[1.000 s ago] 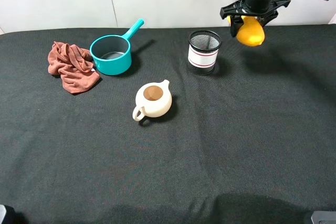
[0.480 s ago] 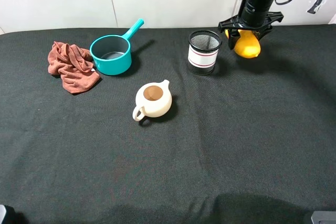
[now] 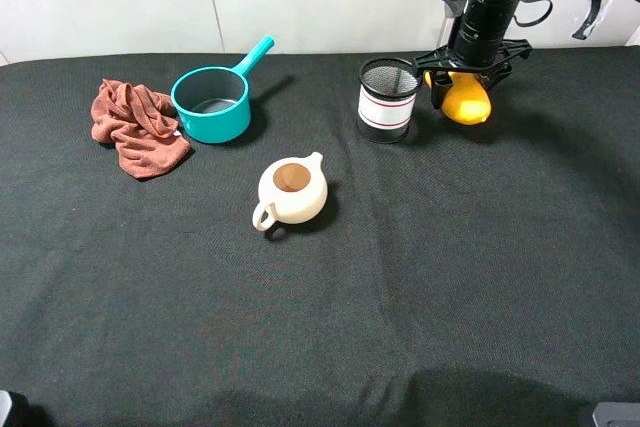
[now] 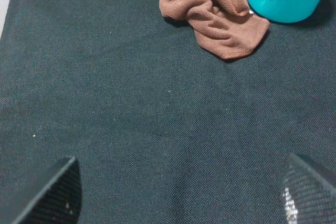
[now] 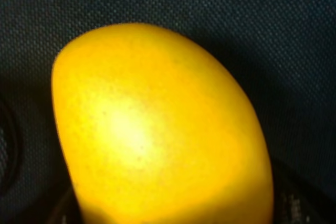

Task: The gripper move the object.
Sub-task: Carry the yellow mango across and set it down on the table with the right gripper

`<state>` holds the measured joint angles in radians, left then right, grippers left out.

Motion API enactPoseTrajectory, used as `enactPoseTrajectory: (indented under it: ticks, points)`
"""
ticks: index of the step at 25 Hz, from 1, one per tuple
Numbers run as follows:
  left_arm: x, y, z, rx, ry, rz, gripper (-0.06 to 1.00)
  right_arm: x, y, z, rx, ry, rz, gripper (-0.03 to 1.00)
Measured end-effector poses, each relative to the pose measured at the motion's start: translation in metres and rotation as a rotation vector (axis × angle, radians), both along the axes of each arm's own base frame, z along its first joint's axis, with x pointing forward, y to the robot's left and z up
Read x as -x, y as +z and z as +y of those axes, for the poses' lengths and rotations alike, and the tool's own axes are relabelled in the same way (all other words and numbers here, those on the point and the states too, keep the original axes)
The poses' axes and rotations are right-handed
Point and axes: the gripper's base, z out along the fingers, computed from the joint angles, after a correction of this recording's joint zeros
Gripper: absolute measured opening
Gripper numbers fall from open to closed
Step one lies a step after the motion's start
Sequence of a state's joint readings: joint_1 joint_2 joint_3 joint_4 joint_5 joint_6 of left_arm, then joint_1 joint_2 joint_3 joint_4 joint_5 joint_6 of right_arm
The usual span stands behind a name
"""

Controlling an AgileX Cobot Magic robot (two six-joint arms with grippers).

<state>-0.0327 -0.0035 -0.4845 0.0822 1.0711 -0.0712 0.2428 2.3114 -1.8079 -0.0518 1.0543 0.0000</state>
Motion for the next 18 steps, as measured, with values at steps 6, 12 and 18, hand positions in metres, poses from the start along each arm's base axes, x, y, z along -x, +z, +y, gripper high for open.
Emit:
enactPoseTrajectory:
  ticks: [6, 12, 18]
  points:
    - [0.000, 0.000, 0.000, 0.000, 0.000, 0.000, 0.76, 0.000, -0.010, 0.001, -0.003, -0.004, 0.022, 0.47]
    - [0.000, 0.000, 0.000, 0.000, 0.000, 0.000, 0.76, -0.001, -0.012, 0.002, -0.012, 0.000, 0.026, 0.47]
    - [0.000, 0.000, 0.000, 0.000, 0.000, 0.000, 0.76, -0.001, -0.012, 0.002, -0.012, 0.002, 0.028, 0.47]
